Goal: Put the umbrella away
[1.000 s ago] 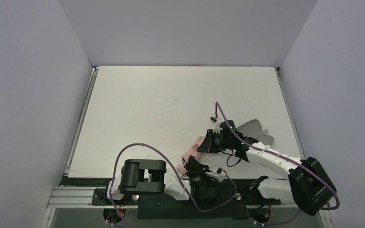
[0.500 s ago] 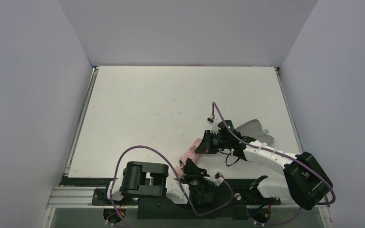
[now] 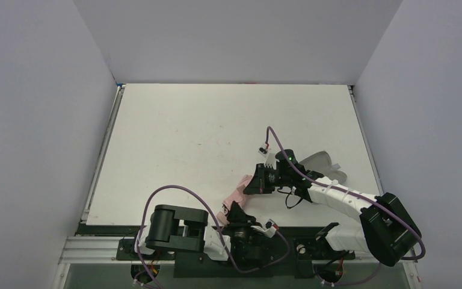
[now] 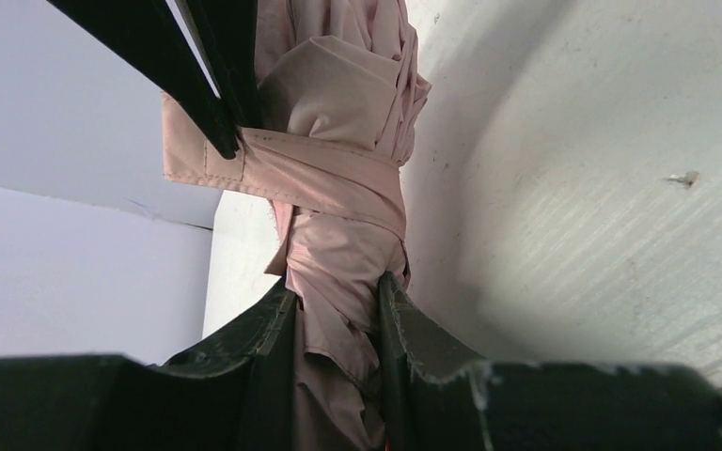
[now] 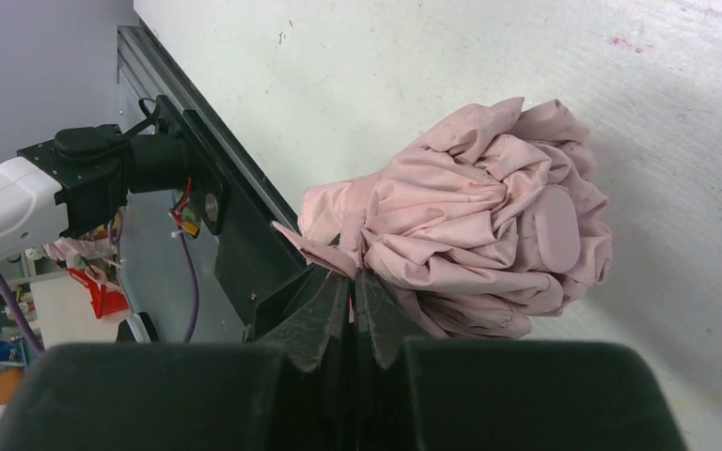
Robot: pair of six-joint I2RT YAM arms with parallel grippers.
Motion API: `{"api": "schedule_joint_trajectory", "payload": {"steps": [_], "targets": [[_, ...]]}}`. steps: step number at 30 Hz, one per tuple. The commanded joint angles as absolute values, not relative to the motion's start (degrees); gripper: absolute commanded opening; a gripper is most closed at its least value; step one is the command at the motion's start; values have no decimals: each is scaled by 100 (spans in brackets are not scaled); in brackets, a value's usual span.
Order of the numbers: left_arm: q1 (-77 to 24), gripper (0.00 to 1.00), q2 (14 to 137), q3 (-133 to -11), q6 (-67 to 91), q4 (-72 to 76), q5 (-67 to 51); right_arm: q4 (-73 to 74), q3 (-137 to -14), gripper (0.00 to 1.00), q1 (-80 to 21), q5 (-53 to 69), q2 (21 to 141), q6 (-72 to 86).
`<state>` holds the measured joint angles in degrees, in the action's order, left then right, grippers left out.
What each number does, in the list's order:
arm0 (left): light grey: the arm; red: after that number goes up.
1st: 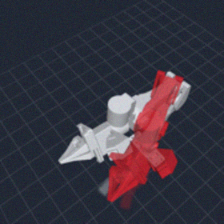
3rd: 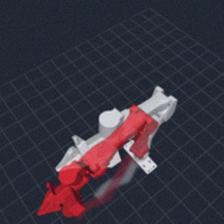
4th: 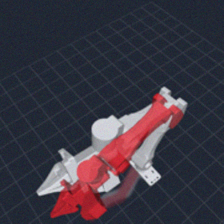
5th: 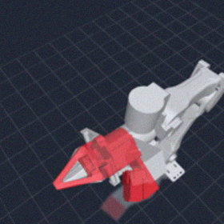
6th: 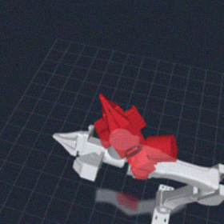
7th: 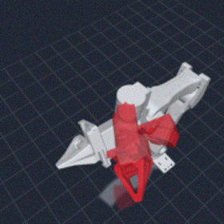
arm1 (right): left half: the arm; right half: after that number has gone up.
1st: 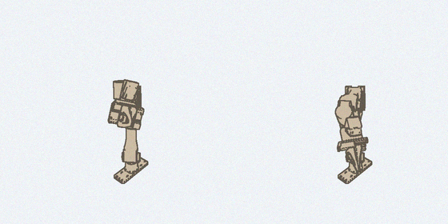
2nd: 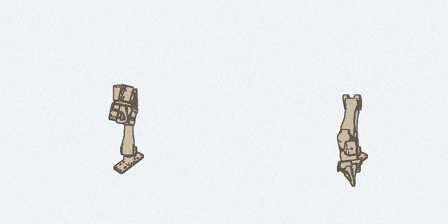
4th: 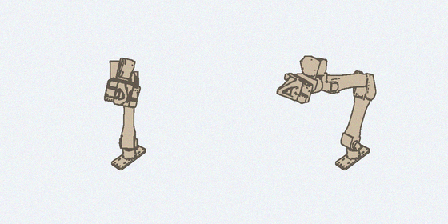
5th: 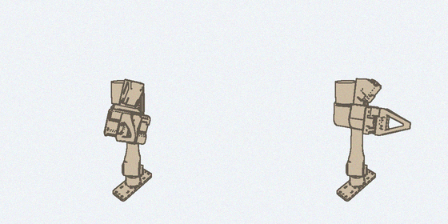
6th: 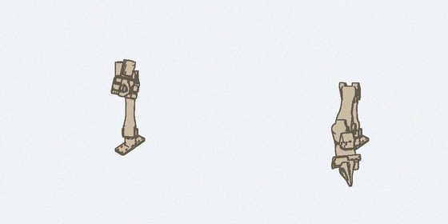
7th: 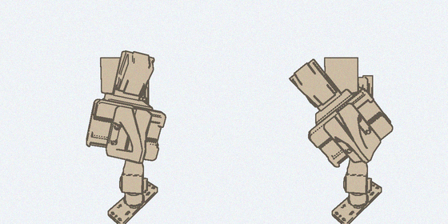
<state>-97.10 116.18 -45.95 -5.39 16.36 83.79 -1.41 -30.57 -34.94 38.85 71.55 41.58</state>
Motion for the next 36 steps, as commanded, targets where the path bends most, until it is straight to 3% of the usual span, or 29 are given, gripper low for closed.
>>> {"api": "schedule_joint_trajectory", "payload": {"steps": [1,22,36], "targets": [[-9842,0,11698,-4455,-627,1821,7073,-2127,-3749,0,-3488,4672,6590,4323],[-9809,0,11832,-4542,-866,1975,6985,-1700,-4380,0,-4397,4383,7657,3919],[-9817,0,11812,-4505,-1001,2153,7064,442,-4870,0,-4480,2416,8126,2880]]}}
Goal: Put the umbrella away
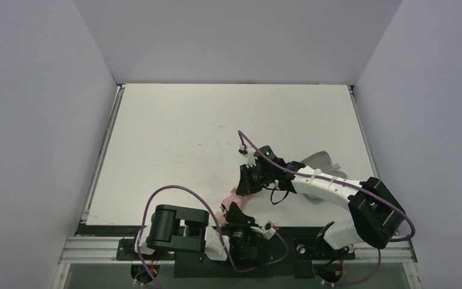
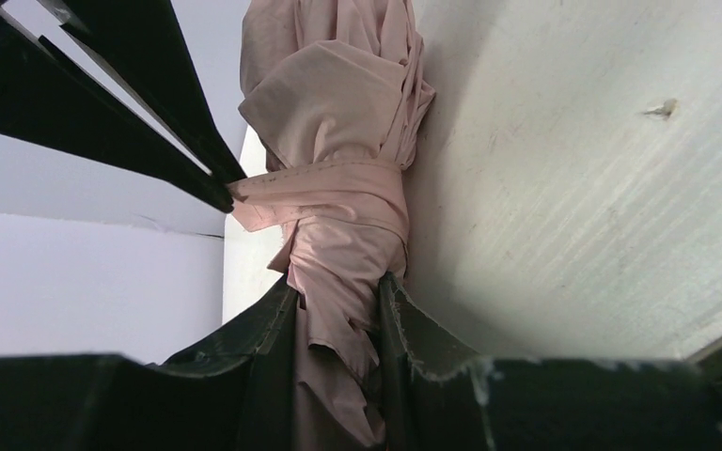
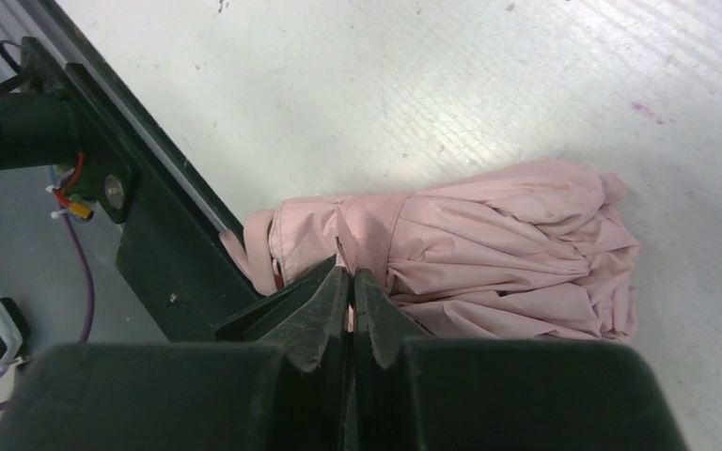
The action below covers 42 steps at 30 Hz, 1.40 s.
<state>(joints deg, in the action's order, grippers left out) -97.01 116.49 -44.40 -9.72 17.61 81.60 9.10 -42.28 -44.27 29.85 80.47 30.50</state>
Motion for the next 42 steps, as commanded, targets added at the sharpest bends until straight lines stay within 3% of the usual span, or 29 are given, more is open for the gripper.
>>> {"api": "schedule_joint_trajectory", "payload": {"steps": [1,18,25,32,38,42], "targets": [[-9817,0,11819,-4503,-1008,2153,7061,587,-4944,0,-4478,2324,8176,2834],[-9809,0,11865,-4524,-965,2131,7031,468,-5046,0,-4664,2961,9049,2523],[-9804,0,11892,-4556,-880,2011,6992,469,-5012,0,-4664,3026,8360,2660],[-9791,0,11892,-4559,-887,2015,6996,-360,-4778,0,-4674,3914,8047,3188],[-9791,0,11877,-4553,-877,1998,7021,-796,-4592,0,-4705,4053,8576,3373],[-9791,0,11867,-4553,-870,1985,7030,-367,-4732,0,-4703,3429,8778,3121]]}}
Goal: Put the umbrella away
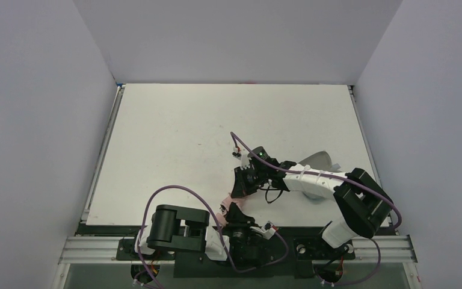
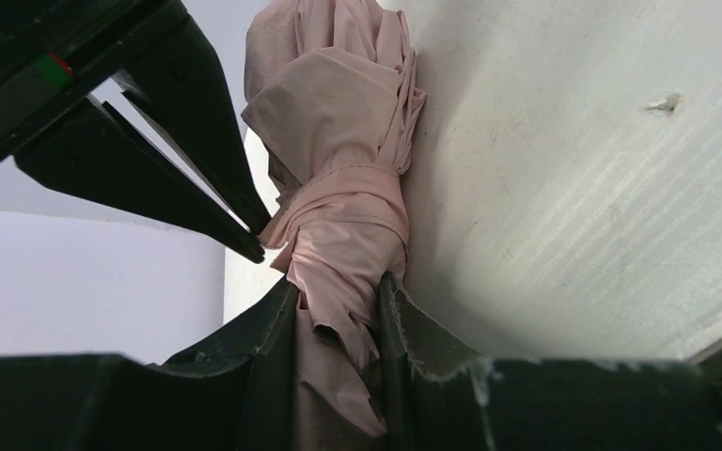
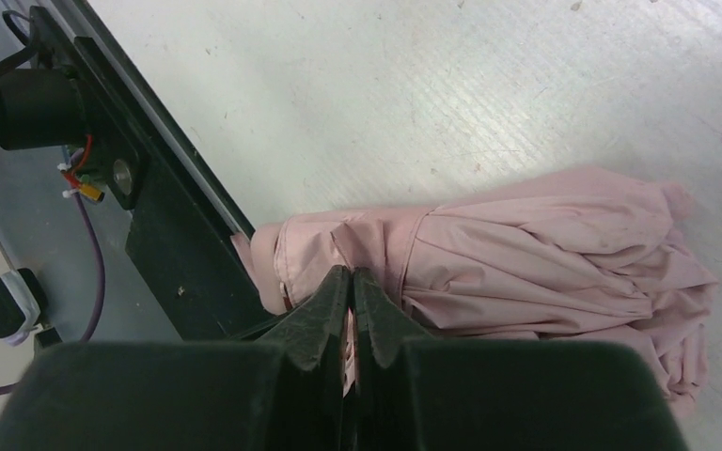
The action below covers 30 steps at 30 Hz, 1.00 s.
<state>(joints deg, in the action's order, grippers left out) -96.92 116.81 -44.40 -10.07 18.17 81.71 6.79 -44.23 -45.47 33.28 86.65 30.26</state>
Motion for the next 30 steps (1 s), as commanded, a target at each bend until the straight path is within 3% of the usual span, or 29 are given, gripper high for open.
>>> {"api": "schedule_joint_trajectory", "payload": {"steps": [1,7,15,30], "targets": [[-9791,0,11866,-4553,-870,1986,7031,16,-4839,0,-4674,3019,8797,3050],[-9798,0,11857,-4553,-849,1968,7054,681,-4913,0,-4255,2011,8832,2884],[-9799,0,11868,-4574,-850,1938,7062,924,-4969,0,-4100,1808,8798,2708],[-9793,0,11881,-4584,-824,1896,7053,443,-4539,0,-4866,1610,9178,3006]]}}
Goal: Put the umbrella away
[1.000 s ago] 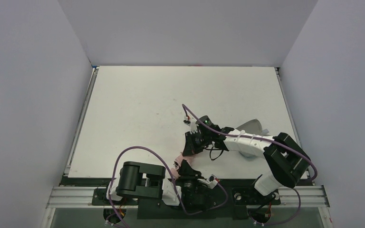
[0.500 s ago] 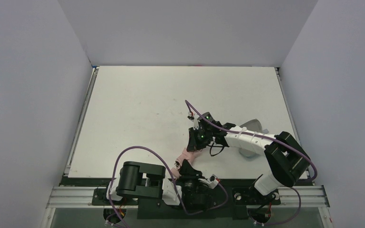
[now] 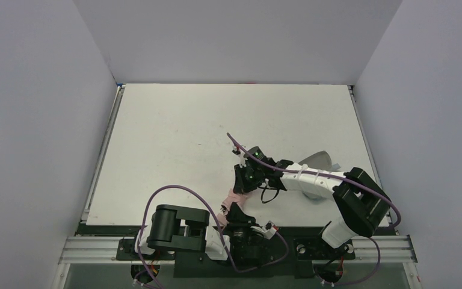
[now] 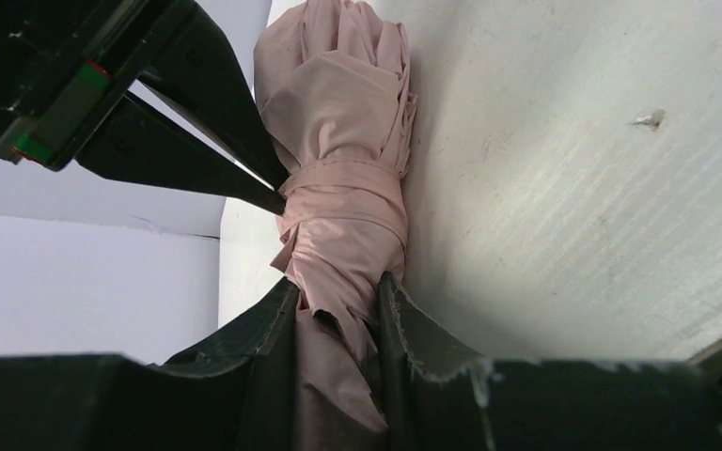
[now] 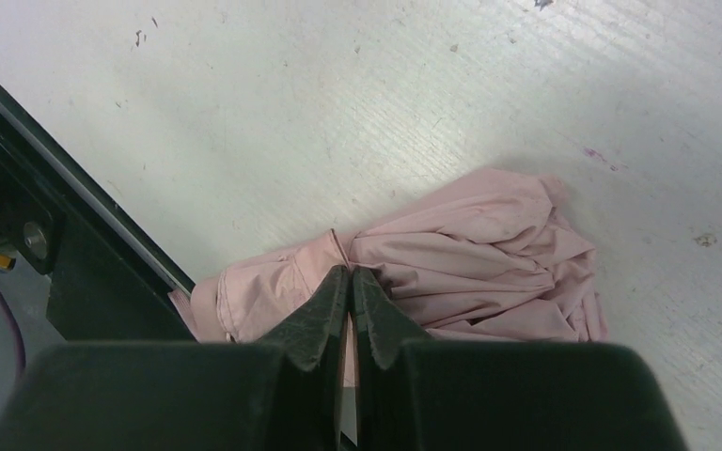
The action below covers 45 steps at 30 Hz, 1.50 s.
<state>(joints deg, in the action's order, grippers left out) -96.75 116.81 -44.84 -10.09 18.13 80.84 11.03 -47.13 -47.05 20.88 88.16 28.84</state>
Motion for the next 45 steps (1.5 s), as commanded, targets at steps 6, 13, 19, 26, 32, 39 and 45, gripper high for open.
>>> {"api": "schedule_joint_trajectory", "payload": {"steps": [6,13,19,26,32,39,45], "targets": [[-9775,0,11874,-4584,-852,1890,7069,376,-4344,0,-4977,1358,9369,3077],[-9765,0,11894,-4641,-745,1699,7058,749,-4364,0,-5242,436,9535,3005],[-9740,0,11942,-4706,-628,1535,7032,1283,-4449,13,-5252,-318,9191,2864],[-9732,0,12001,-4786,-555,1403,6984,1707,-4627,25,-5249,-730,8696,2800],[-9705,0,12062,-4899,-414,1181,6920,1970,-4972,40,-5250,-666,8180,2877],[-9595,0,12221,-5532,139,399,6837,2292,-5073,75,-5192,-948,7308,3457],[-9464,12,12119,-5905,550,17,6583,2533,-4585,80,-4768,-1075,6500,4122]]}}
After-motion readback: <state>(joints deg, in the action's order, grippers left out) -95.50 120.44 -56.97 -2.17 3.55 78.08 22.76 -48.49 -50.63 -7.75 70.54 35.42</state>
